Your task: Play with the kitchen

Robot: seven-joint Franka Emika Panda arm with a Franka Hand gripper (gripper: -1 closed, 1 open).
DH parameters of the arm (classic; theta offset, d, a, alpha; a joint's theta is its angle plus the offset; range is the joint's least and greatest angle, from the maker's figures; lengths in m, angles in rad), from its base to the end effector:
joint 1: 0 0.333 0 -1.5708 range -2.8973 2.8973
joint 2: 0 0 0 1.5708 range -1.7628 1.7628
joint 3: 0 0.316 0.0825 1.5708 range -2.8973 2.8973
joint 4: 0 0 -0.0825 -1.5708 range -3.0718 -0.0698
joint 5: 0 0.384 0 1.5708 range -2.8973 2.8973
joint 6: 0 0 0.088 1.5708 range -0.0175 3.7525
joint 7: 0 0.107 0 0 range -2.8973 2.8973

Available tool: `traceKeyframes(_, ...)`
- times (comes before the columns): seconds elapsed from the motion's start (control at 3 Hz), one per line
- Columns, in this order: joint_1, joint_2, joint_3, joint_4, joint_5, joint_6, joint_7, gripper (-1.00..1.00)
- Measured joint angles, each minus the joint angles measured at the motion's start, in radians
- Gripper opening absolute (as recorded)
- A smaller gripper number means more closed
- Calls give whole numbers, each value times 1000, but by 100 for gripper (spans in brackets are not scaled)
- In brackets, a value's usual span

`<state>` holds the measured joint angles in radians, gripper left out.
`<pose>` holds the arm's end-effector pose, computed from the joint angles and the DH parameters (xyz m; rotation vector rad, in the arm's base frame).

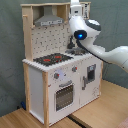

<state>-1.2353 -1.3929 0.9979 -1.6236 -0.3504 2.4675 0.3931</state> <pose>0.3818 0.4598 0.7232 1.1949 0.1616 1.4611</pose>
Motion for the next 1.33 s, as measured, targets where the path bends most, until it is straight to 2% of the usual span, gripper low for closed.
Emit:
traceKeyframes(0.33, -61, 12, 24, 46, 21, -31, 81, 100)
traceKeyframes(0.67, -133, 29, 41, 107, 60, -49, 122, 100)
traceKeyframes(1.33, -260, 51, 63, 248, 144, -116, 130, 100)
